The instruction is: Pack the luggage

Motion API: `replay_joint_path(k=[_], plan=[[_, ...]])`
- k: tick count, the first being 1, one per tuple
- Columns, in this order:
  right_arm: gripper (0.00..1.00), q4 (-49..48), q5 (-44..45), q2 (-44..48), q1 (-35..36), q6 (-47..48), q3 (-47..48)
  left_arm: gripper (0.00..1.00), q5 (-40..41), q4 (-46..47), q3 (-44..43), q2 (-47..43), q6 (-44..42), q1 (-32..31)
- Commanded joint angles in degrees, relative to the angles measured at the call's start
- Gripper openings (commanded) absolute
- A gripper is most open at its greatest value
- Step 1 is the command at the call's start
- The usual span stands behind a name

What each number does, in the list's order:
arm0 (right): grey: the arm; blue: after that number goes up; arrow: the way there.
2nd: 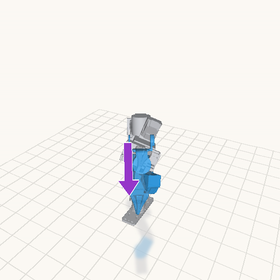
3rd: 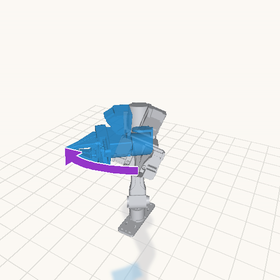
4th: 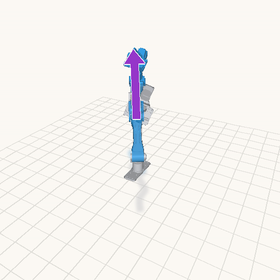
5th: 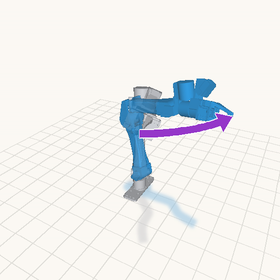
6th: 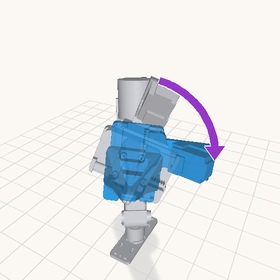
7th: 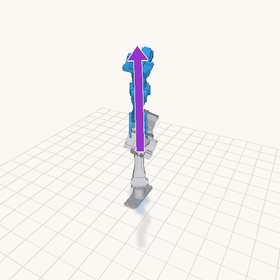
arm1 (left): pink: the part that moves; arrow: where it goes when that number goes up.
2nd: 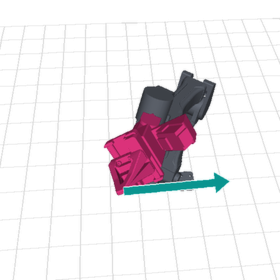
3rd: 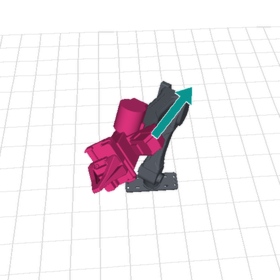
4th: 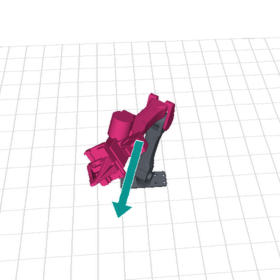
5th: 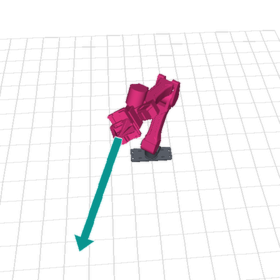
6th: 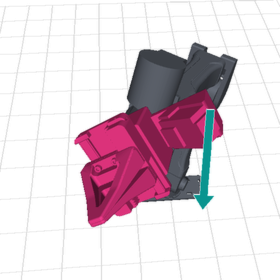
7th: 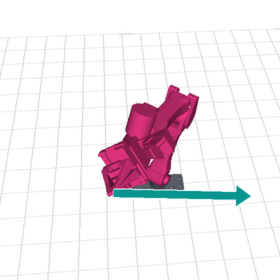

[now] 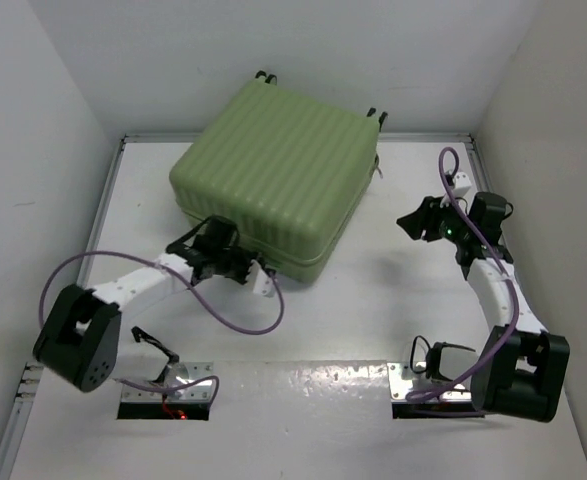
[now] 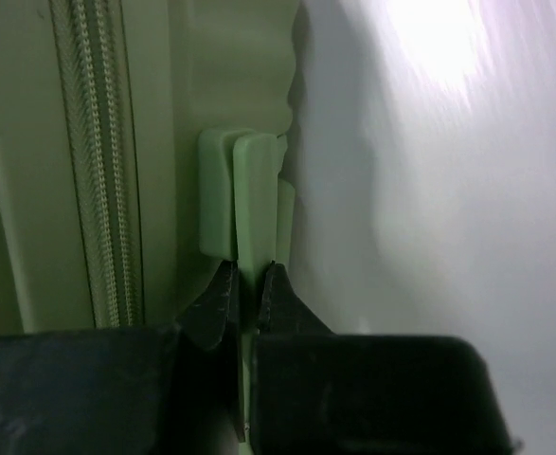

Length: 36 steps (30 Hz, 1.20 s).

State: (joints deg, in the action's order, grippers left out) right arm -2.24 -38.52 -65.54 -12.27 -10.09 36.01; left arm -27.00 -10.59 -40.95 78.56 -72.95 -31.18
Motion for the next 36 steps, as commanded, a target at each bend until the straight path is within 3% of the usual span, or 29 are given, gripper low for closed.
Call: replay_joint_path(k=[1, 3, 4, 7, 8, 11, 14, 16, 18, 20, 21, 22, 23, 27, 29, 32, 36], plan=[[0.46, -3.2, -3.0, -1.6, -0.6, 1.6, 3.7, 0.00, -0.3, -27.8, 3.9, -6.9, -18.0, 8.9], [0.46, -3.2, -5.0, -3.0, -0.9, 1.6, 4.2, 0.00, -0.9, -38.5, 2.6, -7.6, -26.0, 13.6], [0.46, -3.2, -5.7, -3.2, -1.3, 1.5, 5.2, 0.00, -0.2, -41.2, 1.3, -8.3, -33.3, 18.6], [0.46, -4.0, -8.1, -5.2, -1.6, 0.2, 6.8, 0.00, -2.6, -47.1, -3.2, -8.3, -42.0, 27.7], [0.46, -4.3, -8.5, -6.1, -1.5, -0.7, 7.0, 0.10, -4.9, -47.2, -5.1, -8.3, -41.3, 29.5], [0.46, -8.5, -9.1, -9.0, -1.3, -3.5, 8.4, 0.39, -14.4, -47.2, -15.0, -7.2, -30.5, 33.7], [0.46, -10.5, -8.8, -11.1, -0.6, -5.8, 10.4, 0.56, -23.7, -49.5, -24.3, -8.5, -14.7, 37.6], [0.46, -11.8, -8.0, -13.6, -0.9, -6.7, 12.5, 0.59, -26.9, -49.5, -26.2, -11.7, -1.7, 40.6], [0.47, -13.0, -6.9, -16.9, -1.4, -10.0, 13.6, 0.64, -29.6, -49.5, -26.2, -18.8, 5.2, 42.4], [0.47, -15.6, -5.8, -20.4, -2.0, -15.3, 16.9, 0.62, -26.9, -42.5, -23.7, -24.3, 25.1, 44.7], [0.47, -16.4, -5.3, -22.8, -2.2, -16.7, 17.9, 0.57, -24.1, -33.9, -22.3, -29.8, 33.7, 45.2], [0.47, -17.7, -4.6, -24.1, -2.3, -17.9, 21.4, 0.50, -20.0, -29.8, -19.4, -32.2, 48.8, 45.9], [0.47, -18.2, -3.8, -26.3, -2.2, -21.1, 22.5, 0.35, -9.5, -26.2, -17.9, -34.2, 55.0, 46.6], [0.46, -19.6, -1.6, -38.0, -1.6, -26.9, 33.4, 0.18, 7.5, -25.1, -16.6, -31.4, 67.2, 49.1], [0.46, -18.5, -0.4, -43.6, -0.8, -28.3, 41.1, 0.17, 8.6, -27.2, -16.6, -26.4, 73.7, 55.0], [0.46, -18.6, -0.8, -52.6, 0.6, -33.0, 49.0, 0.17, -1.1, -25.9, -15.2, -15.8, 82.6, 63.6], [0.46, -21.8, -1.5, -59.2, 4.2, -39.1, 50.8, 0.17, -5.4, -17.4, -11.0, -6.2, 92.3, 65.6]])
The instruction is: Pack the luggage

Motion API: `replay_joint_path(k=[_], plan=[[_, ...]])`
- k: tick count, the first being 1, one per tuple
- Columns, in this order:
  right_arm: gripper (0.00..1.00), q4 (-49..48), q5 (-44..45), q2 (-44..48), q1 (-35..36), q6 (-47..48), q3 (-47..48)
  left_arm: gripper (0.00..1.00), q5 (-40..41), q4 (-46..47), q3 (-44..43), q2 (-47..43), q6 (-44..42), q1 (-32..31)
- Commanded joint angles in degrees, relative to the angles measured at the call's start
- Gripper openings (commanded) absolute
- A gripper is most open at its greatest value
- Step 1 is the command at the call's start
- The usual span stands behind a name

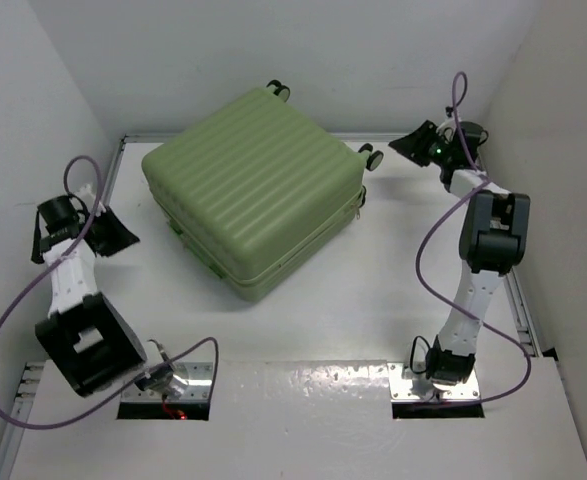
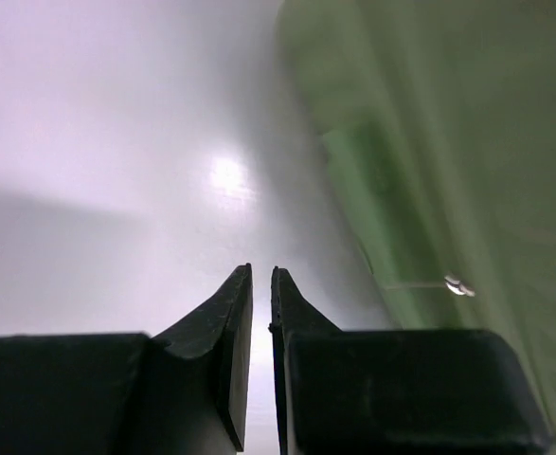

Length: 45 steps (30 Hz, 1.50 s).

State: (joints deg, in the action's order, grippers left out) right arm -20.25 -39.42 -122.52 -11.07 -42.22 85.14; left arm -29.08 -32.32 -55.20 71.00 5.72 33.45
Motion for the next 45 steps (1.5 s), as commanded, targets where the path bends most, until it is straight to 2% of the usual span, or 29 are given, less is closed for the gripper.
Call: replay_joint_path(k=[1, 4, 7, 12, 15, 16, 21, 22, 25, 27, 28, 29, 31, 32, 34, 35, 36, 37, 38, 39, 41, 42, 44, 45], plan=[[0.46, -5.0, -0.8, -3.9, 4.4, -7.9, 2.0, 0.17, -3.4, 7.2, 4.5, 1.9, 15.3, 1.0], [0.46, -7.1, -2.8, -7.9, 6.7, -11.8, 3.8, 0.17, -6.1, 17.9, 8.3, 5.1, 20.5, 0.1], [0.46, -9.6, -4.5, -12.6, 9.5, -12.8, 4.8, 0.17, -10.2, 28.1, 11.3, 9.3, 25.2, -3.6], [0.46, -16.2, -7.8, -14.9, 13.8, -16.5, -1.2, 0.20, -11.9, 39.5, 11.3, 19.2, 28.7, -9.6], [0.45, -19.1, -8.7, -12.8, 14.7, -18.0, -5.5, 0.18, -12.5, 46.6, 9.0, 25.8, 32.4, -13.8], [0.44, -21.6, -9.1, -12.0, 14.8, -18.2, -9.7, 0.18, -12.5, 51.1, 6.5, 27.2, 34.2, -16.5], [0.42, -26.0, -11.6, -2.1, 14.9, -20.4, -20.5, 0.17, -10.9, 60.2, -2.8, 36.9, 40.4, -21.9], [0.42, -26.4, -12.3, -0.9, 14.9, -20.4, -25.5, 0.17, -10.4, 60.3, -4.0, 37.9, 41.2, -22.5], [0.41, -25.5, -13.0, 7.4, 14.1, -18.3, -31.1, 0.17, -8.1, 61.2, -8.2, 40.1, 42.4, -23.3], [0.41, -20.9, -12.4, 11.7, 12.1, -13.4, -34.6, 0.20, -6.0, 61.2, -8.8, 39.5, 43.3, -23.3], [0.41, -15.6, -11.4, 12.6, 11.3, -11.9, -35.3, 0.22, -4.3, 60.0, -7.3, 37.8, 43.3, -22.5], [0.41, -14.2, -11.1, 13.4, 8.9, -7.8, -35.5, 0.27, -3.6, 60.0, -6.2, 36.5, 43.3, -21.6], [0.41, -9.0, -9.1, 15.6, 5.0, -5.7, -34.4, 0.33, -2.0, 57.9, -2.4, 31.5, 42.1, -19.6], [0.41, -8.1, -8.7, 16.0, 4.0, -3.1, -34.1, 0.47, -0.8, 56.9, -1.1, 29.5, 42.1, -18.7], [0.42, -4.4, -6.9, 18.4, 0.0, -1.0, -32.9, 0.55, 0.3, 52.2, 1.1, 25.3, 40.3, -16.9], [0.42, -1.3, -6.8, 20.3, -1.0, 2.0, -31.9, 0.62, 1.9, 50.1, 2.5, 20.8, 38.0, -15.4], [0.42, 2.7, -6.2, 22.4, -3.7, 3.7, -31.4, 0.62, 2.6, 44.8, 3.1, 18.6, 36.3, -14.9], [0.42, 8.1, -4.5, 23.5, -4.6, 9.2, -29.7, 0.58, 4.7, 41.9, 3.1, 14.4, 32.3, -14.9], [0.42, 10.4, -3.7, 26.7, -6.5, 11.2, -29.5, 0.57, 5.3, 40.2, 4.3, 14.3, 30.9, -14.9], [0.42, 13.8, -3.5, 30.0, -8.2, 13.0, -29.7, 0.57, 5.3, 39.4, 5.5, 10.1, 30.2, -14.9], [0.42, 20.0, -2.9, 36.2, -10.2, 23.8, -30.7, 0.56, 6.4, 37.6, 8.8, 6.5, 27.8, -16.2], [0.42, 22.1, -2.1, 43.7, -10.5, 28.9, -32.8, 0.53, 7.8, 35.8, 8.8, 4.7, 27.2, -17.1], [0.42, 25.6, -1.4, 48.9, -10.6, 33.4, -38.6, 0.52, 8.8, 33.1, 10.2, 4.1, 26.6, -18.8], [0.42, 26.9, -0.8, 56.8, -10.6, 38.8, -40.1, 0.49, 9.3, 32.5, 10.2, 4.1, 26.6, -19.4]])
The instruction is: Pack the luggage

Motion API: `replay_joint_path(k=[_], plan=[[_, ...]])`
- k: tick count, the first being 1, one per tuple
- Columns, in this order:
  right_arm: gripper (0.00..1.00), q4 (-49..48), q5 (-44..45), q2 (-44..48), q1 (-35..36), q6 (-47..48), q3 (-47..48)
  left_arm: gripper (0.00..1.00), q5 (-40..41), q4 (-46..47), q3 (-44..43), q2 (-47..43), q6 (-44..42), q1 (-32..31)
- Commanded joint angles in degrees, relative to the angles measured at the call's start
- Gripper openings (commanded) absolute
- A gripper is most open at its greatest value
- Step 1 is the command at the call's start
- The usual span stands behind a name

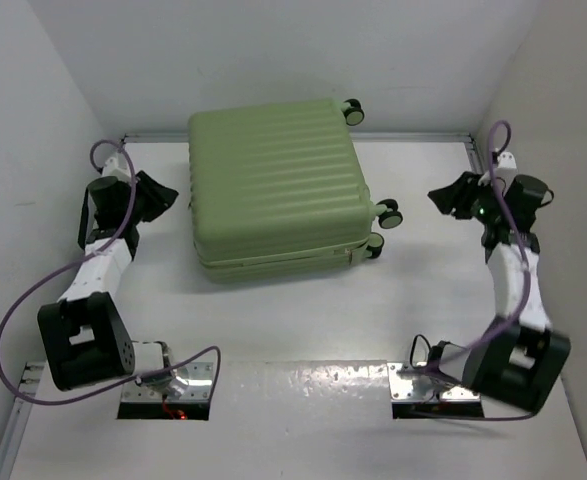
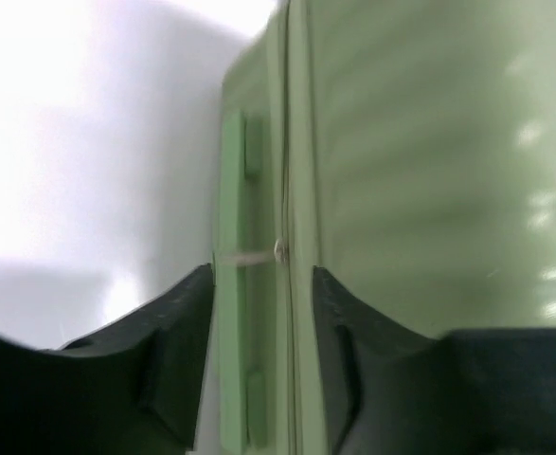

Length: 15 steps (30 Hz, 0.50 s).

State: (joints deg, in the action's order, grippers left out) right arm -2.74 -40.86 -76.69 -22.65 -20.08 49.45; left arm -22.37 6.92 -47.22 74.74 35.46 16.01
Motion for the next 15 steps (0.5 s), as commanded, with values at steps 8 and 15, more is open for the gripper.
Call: replay_joint_path(k=[8, 15], plan=[[0.59, 6.9, 10.5, 45.9, 5.9, 21.1, -29.4, 0.45, 3.2, -5.5, 2.8, 4.0, -3.1, -3.3], [0.49, 7.9, -2.6, 52.8, 6.9, 14.2, -35.7, 0.45, 6.8, -2.3, 2.3, 6.7, -4.3, -7.9]])
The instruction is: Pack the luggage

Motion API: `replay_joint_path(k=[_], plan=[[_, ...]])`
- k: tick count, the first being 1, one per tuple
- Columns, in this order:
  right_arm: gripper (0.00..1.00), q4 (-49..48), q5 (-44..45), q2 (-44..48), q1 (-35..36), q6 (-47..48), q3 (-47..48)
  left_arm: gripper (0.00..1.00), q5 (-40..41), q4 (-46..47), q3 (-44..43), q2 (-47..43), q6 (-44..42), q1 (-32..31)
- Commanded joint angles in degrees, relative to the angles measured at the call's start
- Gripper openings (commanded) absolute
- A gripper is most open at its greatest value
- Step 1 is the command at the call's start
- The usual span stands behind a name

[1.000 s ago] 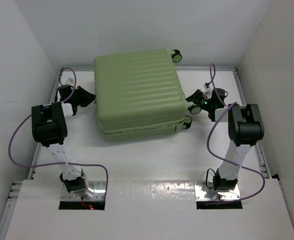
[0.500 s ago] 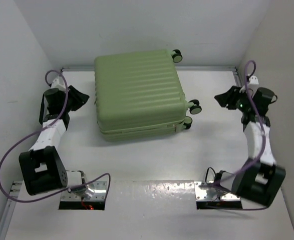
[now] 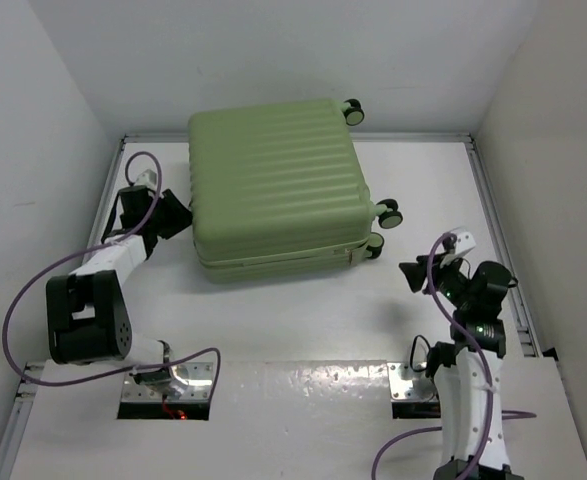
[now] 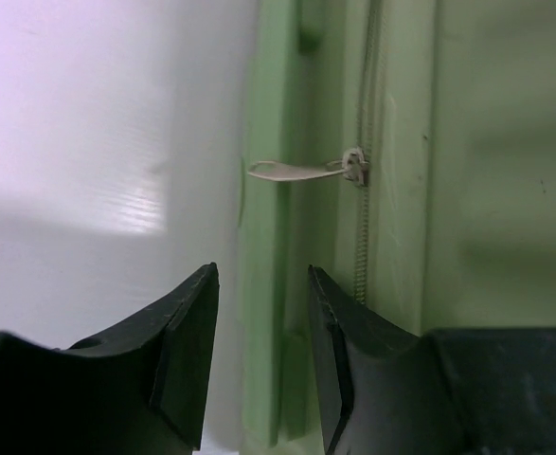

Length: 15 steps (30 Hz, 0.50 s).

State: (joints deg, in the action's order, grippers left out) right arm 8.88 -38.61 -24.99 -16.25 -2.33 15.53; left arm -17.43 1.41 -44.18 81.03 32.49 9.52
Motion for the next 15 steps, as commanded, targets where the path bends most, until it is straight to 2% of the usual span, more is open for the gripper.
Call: replay_joint_path(k=[1, 4, 6, 7, 9, 10, 11, 15], plan=[[0.49, -5.4, -5.2, 2.6, 0.7, -7.3, -3.0, 0.45, 1.9, 3.2, -0.7, 1.1, -1.3, -1.4], [0.48, -16.2, -7.0, 2.8, 1.5, -10.1, -7.5, 0.44, 4.8, 3.2, -2.0, 3.7, -1.3, -2.9], [0.47, -18.6, -6.9, 0.4, 3.7, -10.6, -9.1, 0.40, 6.2, 2.6, -3.4, 6.3, -1.8, -3.5], [0.47, -22.9, -6.4, -0.4, 4.4, -11.1, -10.7, 0.39, 7.8, 2.6, -4.8, 7.2, -1.8, -4.1], [0.46, -26.2, -2.2, -4.1, 8.9, -11.5, -11.6, 0.36, 8.9, 2.1, -6.0, 9.0, -1.8, -4.6], [0.46, -31.6, 0.7, -5.1, 10.3, -11.4, -12.4, 0.35, 8.9, 2.1, -7.3, 10.7, -1.8, -4.6], [0.45, -33.3, 2.2, -8.2, 15.2, -11.1, -12.6, 0.33, 8.9, 2.1, -7.9, 11.5, -1.8, -4.6], [0.38, -45.0, 15.7, -16.5, 26.6, -8.2, -12.8, 0.26, 9.4, 0.9, -10.2, 13.9, -0.7, -4.6]])
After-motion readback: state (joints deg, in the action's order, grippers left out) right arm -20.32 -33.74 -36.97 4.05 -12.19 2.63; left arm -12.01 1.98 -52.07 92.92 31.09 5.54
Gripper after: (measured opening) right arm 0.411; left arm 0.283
